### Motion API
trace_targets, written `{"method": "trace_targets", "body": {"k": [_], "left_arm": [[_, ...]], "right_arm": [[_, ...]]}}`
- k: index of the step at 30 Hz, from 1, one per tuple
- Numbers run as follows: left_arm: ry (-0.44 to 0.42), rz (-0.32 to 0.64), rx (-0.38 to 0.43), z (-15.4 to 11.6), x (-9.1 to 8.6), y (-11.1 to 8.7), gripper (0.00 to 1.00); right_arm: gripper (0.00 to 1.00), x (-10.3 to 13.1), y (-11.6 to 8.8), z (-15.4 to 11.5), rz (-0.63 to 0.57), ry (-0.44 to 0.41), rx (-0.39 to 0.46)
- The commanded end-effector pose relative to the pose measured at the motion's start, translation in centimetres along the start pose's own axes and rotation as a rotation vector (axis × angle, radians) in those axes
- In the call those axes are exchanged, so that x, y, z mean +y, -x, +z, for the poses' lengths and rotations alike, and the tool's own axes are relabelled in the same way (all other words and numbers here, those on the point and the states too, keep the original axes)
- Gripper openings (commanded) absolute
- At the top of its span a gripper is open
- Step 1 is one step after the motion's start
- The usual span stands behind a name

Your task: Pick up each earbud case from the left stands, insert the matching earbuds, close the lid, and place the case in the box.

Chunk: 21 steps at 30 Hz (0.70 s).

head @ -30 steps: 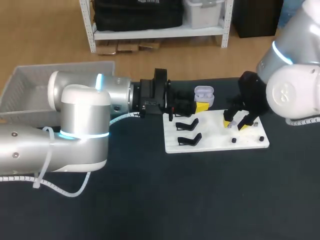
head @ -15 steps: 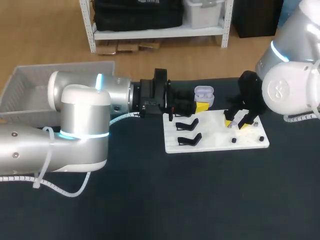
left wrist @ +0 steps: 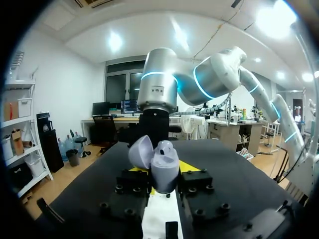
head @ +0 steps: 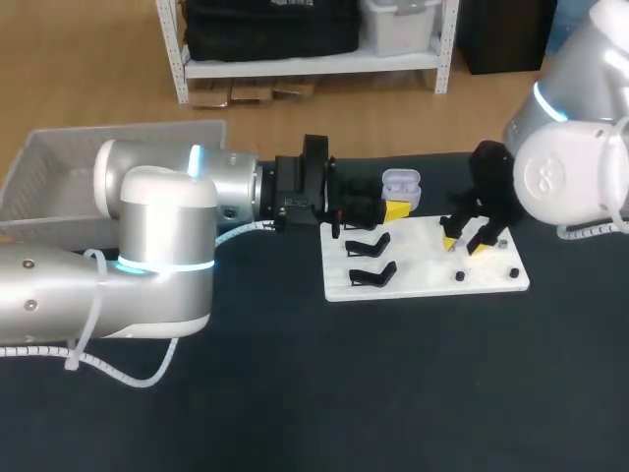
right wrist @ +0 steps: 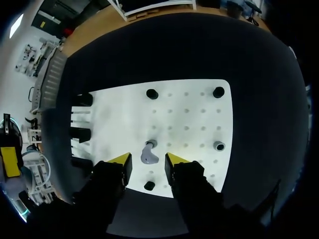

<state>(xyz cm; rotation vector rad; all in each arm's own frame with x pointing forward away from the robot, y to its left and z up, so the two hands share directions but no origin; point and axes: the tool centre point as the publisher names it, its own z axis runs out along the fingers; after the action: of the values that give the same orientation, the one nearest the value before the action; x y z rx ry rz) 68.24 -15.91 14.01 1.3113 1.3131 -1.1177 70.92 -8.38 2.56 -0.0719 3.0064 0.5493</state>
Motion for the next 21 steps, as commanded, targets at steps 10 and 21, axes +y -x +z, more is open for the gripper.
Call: {"method": "trace_targets", "body": {"k": [10,21], "left_arm": [[0.006,0.005,-0.009,-0.02,-0.13,-0.18,0.00],[0.006,0.005,-0.009,-0.02,-0.13,-0.18,0.00]], "right_arm": [[0.32,0.13,0.19,0.14,-0.003,-0.001,0.009],[0.27,0.15,0.42,0.28,0.003,-0.004,0.008]]}}
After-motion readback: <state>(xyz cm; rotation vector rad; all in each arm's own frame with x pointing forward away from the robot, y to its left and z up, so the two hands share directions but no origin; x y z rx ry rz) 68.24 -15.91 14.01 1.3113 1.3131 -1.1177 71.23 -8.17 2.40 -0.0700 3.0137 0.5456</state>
